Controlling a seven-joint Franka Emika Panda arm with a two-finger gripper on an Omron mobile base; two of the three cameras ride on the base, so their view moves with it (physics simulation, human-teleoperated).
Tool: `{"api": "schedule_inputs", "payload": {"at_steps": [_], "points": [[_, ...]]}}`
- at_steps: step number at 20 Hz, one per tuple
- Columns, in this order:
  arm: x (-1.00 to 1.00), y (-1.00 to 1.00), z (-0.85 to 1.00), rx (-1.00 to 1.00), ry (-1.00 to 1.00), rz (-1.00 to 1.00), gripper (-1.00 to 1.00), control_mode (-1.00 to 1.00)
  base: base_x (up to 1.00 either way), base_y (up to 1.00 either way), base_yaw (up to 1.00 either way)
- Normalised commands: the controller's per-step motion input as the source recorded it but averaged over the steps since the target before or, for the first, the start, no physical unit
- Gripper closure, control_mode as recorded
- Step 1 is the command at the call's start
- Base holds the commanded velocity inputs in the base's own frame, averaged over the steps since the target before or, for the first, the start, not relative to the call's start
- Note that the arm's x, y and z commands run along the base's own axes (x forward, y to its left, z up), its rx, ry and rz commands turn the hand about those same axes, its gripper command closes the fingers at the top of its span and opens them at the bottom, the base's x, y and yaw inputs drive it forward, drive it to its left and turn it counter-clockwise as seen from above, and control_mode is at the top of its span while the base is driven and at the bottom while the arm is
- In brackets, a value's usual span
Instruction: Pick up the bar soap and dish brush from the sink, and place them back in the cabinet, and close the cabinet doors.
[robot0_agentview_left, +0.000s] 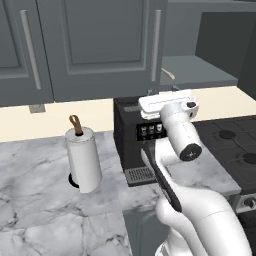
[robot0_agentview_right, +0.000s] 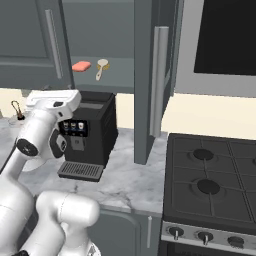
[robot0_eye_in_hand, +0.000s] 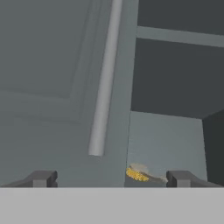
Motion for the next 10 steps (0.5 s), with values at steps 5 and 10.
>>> {"api": "schedule_inputs", "payload": {"at_steps": [5,10], "points": [[-0.32,-0.02,0.26,0.0,0.17,0.0,-1.0,-1.0,0.0,0.0,0.0],[-0.52,-0.12,0.03,-0.05,0.05,0.0,-1.0,-1.0,0.0,0.0,0.0]]}}
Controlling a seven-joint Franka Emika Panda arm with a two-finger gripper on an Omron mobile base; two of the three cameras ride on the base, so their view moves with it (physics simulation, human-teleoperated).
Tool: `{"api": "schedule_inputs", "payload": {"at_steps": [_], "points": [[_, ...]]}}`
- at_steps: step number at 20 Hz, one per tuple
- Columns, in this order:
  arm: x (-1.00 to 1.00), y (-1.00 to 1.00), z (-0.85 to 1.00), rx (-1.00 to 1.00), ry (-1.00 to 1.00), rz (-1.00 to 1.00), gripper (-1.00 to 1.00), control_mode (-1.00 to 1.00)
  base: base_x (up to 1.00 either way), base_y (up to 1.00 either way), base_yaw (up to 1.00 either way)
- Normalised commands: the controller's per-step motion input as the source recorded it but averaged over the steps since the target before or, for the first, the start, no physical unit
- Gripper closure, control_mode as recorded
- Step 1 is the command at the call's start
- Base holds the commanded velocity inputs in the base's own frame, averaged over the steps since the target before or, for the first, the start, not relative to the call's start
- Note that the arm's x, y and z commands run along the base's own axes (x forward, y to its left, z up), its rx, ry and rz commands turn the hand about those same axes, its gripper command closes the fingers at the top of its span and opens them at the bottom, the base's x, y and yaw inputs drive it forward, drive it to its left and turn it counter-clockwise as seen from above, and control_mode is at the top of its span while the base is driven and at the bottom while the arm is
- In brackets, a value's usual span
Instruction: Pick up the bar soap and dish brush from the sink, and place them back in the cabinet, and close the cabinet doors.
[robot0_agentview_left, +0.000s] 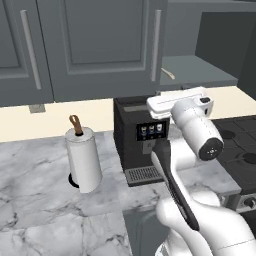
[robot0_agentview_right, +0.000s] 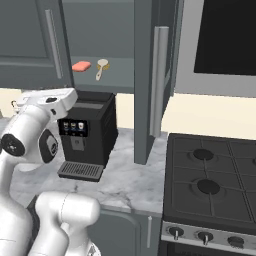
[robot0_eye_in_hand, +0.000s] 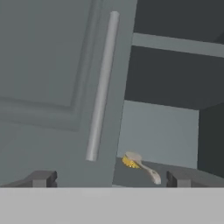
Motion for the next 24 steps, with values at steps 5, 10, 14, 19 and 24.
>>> {"api": "schedule_inputs", "payload": {"at_steps": [5,10,14,19,24], "points": [[-0.58,-0.21,0.03,-0.03,0.03,0.0,-1.0,-1.0,0.0,0.0,0.0],[-0.57,-0.21,0.04,-0.01,0.04,0.0,-1.0,-1.0,0.0,0.0,0.0],[-0.58,-0.26,0.11,0.0,0.07,0.0,-1.0,-1.0,0.0,0.0,0.0],[-0.6,-0.26,0.05,0.0,0.07,0.0,-1.0,-1.0,0.0,0.0,0.0],[-0.54,-0.23,0.0,0.0,0.02,0.0,-1.0,-1.0,0.0,0.0,0.0]]}}
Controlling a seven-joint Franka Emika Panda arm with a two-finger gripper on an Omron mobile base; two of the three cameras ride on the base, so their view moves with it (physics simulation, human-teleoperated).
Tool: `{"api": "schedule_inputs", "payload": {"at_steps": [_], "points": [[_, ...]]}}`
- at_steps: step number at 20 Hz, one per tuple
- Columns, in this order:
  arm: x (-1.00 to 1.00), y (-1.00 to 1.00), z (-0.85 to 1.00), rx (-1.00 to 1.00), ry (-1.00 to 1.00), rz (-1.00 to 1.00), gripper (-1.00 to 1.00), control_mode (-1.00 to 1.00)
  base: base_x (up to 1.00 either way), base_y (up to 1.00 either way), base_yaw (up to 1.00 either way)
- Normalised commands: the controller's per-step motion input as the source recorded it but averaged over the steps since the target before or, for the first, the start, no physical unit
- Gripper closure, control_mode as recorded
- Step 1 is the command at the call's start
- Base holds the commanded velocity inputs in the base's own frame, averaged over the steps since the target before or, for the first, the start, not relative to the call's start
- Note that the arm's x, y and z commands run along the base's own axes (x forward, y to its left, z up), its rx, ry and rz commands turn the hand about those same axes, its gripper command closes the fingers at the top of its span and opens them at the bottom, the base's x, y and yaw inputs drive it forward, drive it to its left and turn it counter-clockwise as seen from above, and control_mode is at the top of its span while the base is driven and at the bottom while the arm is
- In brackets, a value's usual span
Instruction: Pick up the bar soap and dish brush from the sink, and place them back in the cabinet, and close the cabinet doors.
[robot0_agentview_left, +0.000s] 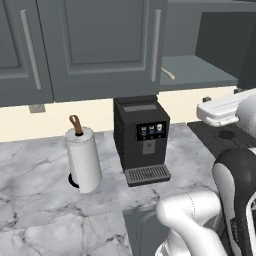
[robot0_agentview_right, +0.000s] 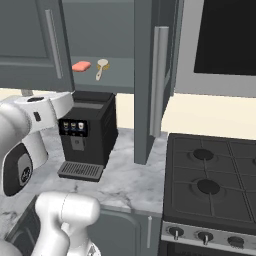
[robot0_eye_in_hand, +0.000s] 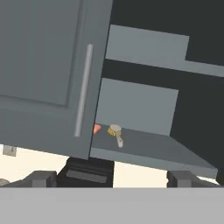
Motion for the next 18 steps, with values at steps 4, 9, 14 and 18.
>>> {"api": "schedule_inputs", "payload": {"at_steps": [4,9,14,18], "points": [[-0.53,-0.2,0.0,0.0,0.0,0.0,-1.0,-1.0,0.0,0.0,0.0],[-0.45,-0.09,0.0,0.0,0.0,0.0,-1.0,-1.0,0.0,0.0,0.0],[-0.32,-0.04,0.0,0.0,0.03,0.0,-1.0,-1.0,0.0,0.0,0.0],[-0.23,0.0,0.0,0.05,0.1,0.0,-1.0,-1.0,0.0,0.0,0.0]]}}
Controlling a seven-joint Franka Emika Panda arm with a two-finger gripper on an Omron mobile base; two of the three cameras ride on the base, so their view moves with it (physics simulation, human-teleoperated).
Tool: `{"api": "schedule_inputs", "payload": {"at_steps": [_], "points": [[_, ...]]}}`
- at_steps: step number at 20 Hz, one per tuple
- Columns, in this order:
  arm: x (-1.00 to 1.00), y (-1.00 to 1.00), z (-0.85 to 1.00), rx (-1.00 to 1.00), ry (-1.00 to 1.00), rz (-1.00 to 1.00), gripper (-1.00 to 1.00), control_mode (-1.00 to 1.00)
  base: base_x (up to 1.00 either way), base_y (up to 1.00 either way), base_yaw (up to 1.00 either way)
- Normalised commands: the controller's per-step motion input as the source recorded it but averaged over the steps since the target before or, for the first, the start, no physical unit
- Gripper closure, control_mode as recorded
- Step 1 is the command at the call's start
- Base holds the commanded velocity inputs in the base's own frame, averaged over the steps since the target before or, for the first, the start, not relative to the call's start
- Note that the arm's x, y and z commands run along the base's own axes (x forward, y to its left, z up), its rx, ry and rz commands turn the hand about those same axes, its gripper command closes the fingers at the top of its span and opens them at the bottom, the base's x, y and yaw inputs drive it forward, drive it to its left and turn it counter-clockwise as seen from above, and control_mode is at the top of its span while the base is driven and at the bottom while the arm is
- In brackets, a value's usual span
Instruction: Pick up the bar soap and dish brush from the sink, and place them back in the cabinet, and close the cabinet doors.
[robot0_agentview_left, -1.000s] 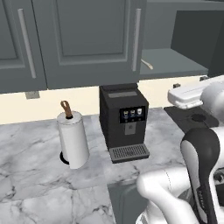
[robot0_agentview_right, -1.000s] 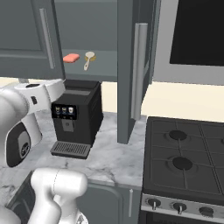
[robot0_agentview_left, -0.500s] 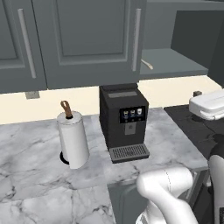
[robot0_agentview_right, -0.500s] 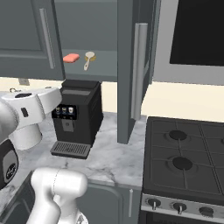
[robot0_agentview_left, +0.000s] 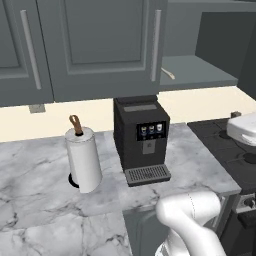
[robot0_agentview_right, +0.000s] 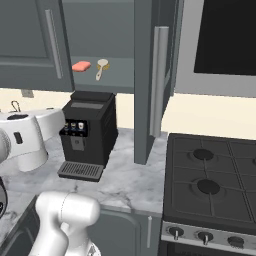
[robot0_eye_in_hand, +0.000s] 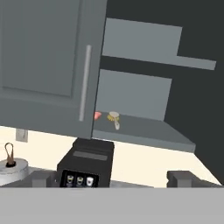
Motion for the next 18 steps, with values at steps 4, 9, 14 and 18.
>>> {"api": "schedule_inputs", "payload": {"at_steps": [4,9,14,18], "points": [[-0.13,0.0,0.0,0.07,0.14,0.0,-1.0,-1.0,0.0,0.0,0.0],[-0.02,-0.25,-0.14,0.03,0.04,0.0,-1.0,-1.0,0.0,0.0,0.0],[-0.08,-0.47,-0.29,0.01,0.0,0.02,-1.0,-1.0,0.0,0.0,0.0],[-0.09,-0.4,-0.23,0.01,0.0,0.02,-1.0,-1.0,0.0,0.0,0.0]]}}
